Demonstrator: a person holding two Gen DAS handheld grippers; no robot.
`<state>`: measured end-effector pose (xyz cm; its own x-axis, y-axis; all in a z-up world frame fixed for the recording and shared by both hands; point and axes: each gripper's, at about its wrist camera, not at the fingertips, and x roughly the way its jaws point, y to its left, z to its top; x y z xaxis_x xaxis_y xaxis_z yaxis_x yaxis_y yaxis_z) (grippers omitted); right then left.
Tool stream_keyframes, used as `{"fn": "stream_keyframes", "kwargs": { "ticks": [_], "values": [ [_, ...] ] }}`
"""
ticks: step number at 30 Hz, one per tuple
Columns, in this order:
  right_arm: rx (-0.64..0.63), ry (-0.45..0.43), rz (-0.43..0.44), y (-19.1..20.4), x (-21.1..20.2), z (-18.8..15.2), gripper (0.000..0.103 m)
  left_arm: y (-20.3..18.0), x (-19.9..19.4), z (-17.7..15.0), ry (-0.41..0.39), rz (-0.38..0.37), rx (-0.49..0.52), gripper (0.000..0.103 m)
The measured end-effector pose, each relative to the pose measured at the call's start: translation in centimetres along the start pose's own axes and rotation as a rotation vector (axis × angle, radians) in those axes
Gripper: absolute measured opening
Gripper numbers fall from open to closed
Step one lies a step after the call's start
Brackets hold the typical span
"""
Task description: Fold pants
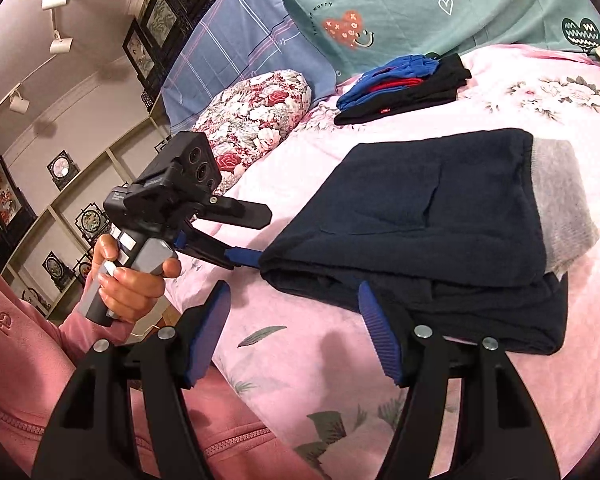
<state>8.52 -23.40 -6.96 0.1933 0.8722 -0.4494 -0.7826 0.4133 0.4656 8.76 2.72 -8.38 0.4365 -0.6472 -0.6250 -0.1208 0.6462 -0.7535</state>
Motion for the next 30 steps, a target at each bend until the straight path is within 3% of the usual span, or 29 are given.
{"fn": "stream_keyframes", "kwargs": {
  "ticks": [7,13,14,16,18,20,24,27,30],
  "values": [
    [0.003,-0.008,0.01,0.1,-0.1,-0.1,0.067,-0.7,1.7,0.8,0.039,-0.06,0.013,0.101],
    [-0.023,-0.061,0.025,-0.2,-2.0,0.7,0.067,-1.7,3.1,1.7,0.052,-0.061,0.044,0.101],
    [-0.021,-0.095,0.013,-0.4,-3.1,1.2,0.068,-1.8,3.2,1.8,0.053,-0.06,0.049,0.101],
    [0.004,-0.167,-0.035,-1.3,-5.1,2.3,0.08,-1.9,3.4,1.9,0.052,-0.06,0.061,0.101],
    [0.064,-0.25,-0.121,-3.1,-7.2,3.6,0.085,-2.1,3.4,1.9,0.048,-0.061,0.076,0.101],
    [0.149,-0.273,-0.193,-5.6,-8.1,4.8,0.091,-2.1,3.3,1.5,0.038,-0.059,0.095,0.101],
    [0.352,-0.13,-0.293,-11.2,-6.3,6.3,0.091,-2.6,3.4,0.9,0.002,-0.039,0.131,0.101],
    [0.48,0.005,-0.235,-14.5,-3.9,6.3,0.091,-2.7,3.4,0.8,-0.013,-0.034,0.143,0.101],
    [0.531,0.118,-0.18,-15.9,-1.4,6.0,0.091,-2.7,3.4,0.8,-0.022,-0.03,0.141,0.101]
  ]
}}
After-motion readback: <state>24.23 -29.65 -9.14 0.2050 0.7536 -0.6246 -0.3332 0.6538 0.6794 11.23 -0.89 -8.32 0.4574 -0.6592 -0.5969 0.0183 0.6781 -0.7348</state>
